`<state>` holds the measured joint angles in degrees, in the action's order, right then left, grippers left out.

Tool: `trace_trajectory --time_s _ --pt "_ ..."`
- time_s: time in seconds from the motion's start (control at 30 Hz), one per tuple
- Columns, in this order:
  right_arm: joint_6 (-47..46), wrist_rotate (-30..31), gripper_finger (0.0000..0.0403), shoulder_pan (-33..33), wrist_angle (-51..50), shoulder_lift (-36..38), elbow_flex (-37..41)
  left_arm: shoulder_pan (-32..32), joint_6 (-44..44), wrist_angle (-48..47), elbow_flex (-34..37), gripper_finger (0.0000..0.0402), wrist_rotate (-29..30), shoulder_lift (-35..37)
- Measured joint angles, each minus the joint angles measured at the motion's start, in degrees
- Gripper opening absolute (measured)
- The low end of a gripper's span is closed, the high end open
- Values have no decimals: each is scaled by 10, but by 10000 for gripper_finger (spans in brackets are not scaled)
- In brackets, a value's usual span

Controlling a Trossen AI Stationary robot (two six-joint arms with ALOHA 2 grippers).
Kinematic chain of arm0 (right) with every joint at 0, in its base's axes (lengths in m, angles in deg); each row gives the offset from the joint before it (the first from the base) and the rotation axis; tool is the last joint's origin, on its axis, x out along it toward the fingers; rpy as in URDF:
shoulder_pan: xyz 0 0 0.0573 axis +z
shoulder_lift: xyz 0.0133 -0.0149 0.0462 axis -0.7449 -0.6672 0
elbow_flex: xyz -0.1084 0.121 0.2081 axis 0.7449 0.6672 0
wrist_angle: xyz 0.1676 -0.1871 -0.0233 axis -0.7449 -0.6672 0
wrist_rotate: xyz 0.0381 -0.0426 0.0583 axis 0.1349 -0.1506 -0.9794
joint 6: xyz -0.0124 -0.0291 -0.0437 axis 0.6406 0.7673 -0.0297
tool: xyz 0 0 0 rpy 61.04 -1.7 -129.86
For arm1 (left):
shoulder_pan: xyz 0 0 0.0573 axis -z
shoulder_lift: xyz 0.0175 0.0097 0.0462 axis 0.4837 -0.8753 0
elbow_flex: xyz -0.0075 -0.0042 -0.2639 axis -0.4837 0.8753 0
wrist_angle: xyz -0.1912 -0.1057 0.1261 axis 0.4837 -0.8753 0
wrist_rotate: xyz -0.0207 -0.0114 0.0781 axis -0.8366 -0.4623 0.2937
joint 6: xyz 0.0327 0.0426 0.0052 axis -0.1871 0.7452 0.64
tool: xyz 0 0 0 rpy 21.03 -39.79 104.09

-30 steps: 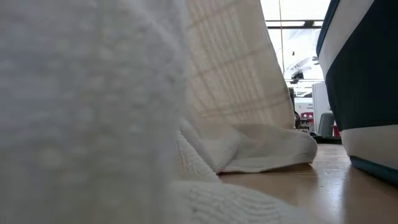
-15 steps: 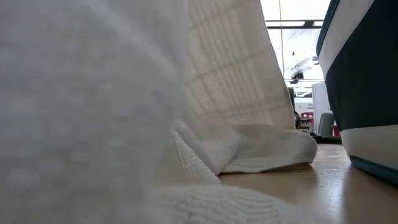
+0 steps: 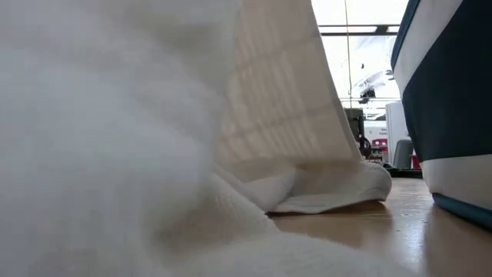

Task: Fold towel
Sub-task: Fold the white towel

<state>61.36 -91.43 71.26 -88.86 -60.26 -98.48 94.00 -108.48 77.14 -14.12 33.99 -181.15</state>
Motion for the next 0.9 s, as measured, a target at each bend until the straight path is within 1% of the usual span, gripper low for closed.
trace_trajectory --time_s 0.07,0.1,0.23,0.3,0.47,0.6,0.7,0.77,0.83,0.9 --pt "-3 0 0 1 8 0 12 18 14 -10 0 1 57 14" --pt "-3 0 0 1 10 0 20 26 24 -11 0 1 77 22" --pt "-9 2 0 3 15 0 49 36 49 -12 0 1 81 51" --pt "-24 24 0 7 19 0 60 30 53 -9 0 1 82 59" --pt "-36 29 0 25 75 -5 122 13 107 -12 0 0 81 60" --pt "-54 26 0 43 195 -7 206 2 161 -12 0 0 81 60" --pt "-81 34 0 53 289 -15 273 0 170 -11 0 0 81 60" --pt "-105 57 0 58 380 -24 314 5 176 -10 0 0 81 61" --pt "-130 86 0 59 447 -40 345 14 177 -10 -4 0 78 62" --pt "-136 90 0 59 483 -53 363 26 162 -9 -7 0 64 62"
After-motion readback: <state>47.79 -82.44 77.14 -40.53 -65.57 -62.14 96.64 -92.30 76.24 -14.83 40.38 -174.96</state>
